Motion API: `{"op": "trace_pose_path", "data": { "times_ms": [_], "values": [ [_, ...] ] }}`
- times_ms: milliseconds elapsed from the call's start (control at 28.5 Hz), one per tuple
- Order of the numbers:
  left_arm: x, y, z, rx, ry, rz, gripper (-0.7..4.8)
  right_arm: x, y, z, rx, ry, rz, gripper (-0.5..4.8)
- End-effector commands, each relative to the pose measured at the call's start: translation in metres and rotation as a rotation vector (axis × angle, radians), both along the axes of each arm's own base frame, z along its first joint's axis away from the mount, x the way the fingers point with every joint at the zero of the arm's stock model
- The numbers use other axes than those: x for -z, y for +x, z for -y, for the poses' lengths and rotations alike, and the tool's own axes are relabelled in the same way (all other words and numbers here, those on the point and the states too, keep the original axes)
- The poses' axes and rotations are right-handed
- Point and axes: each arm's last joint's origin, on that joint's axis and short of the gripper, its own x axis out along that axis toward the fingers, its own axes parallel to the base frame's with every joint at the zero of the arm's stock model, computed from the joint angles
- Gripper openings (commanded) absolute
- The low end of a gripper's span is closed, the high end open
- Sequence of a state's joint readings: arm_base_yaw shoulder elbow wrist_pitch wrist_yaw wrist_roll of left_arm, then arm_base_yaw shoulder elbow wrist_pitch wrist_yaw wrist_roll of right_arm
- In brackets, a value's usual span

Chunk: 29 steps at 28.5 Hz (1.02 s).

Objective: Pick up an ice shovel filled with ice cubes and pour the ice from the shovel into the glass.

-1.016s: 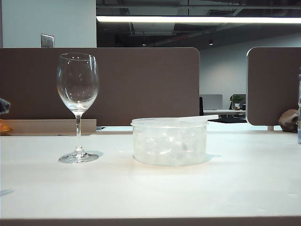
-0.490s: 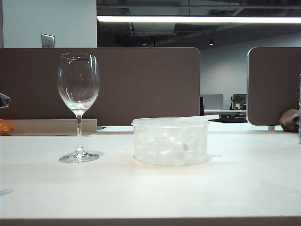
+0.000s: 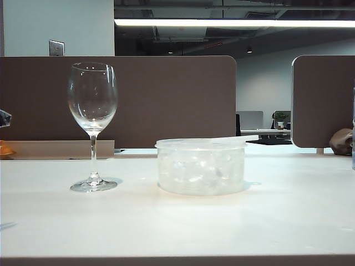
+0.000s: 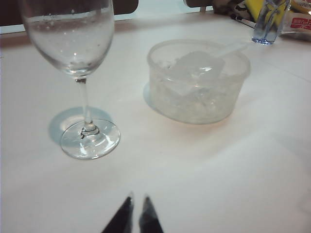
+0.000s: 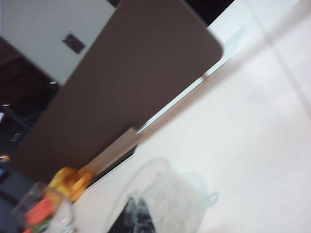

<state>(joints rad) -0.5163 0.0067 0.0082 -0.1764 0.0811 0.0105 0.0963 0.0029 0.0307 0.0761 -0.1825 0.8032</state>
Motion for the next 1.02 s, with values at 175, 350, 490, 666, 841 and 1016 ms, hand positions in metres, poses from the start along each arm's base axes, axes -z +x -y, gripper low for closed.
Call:
{"op": "trace_pose_path", "data": {
  "times_ms": [175,350,490,666,841,1016],
  "values": [
    [0.0,0.0,0.0,0.003,0.004,0.001,0.29,-0.04,-0.012,0.004,0.141,-0.293,0.122,-0.06],
    [0.0,0.0,0.0,0.002,0.004,0.001,0.29,-0.064,-0.022,0.005,0.156,-0.452,0.129,-0.06],
    [0.0,0.001,-0.002,-0.026,0.004,0.0,0.29,-0.077,-0.017,0.005,0.151,-0.514,0.103,-0.06],
    [0.0,0.002,-0.004,-0.04,0.004,0.001,0.29,-0.087,0.013,0.001,0.074,-0.604,-0.029,-0.06],
    [0.0,0.002,-0.004,-0.04,0.004,0.001,0.29,-0.086,0.038,-0.004,-0.038,-0.585,-0.119,-0.06],
    [0.0,0.002,-0.004,-0.039,0.004,0.001,0.29,-0.078,0.067,-0.009,-0.106,-0.466,-0.188,0.11]
  ]
}}
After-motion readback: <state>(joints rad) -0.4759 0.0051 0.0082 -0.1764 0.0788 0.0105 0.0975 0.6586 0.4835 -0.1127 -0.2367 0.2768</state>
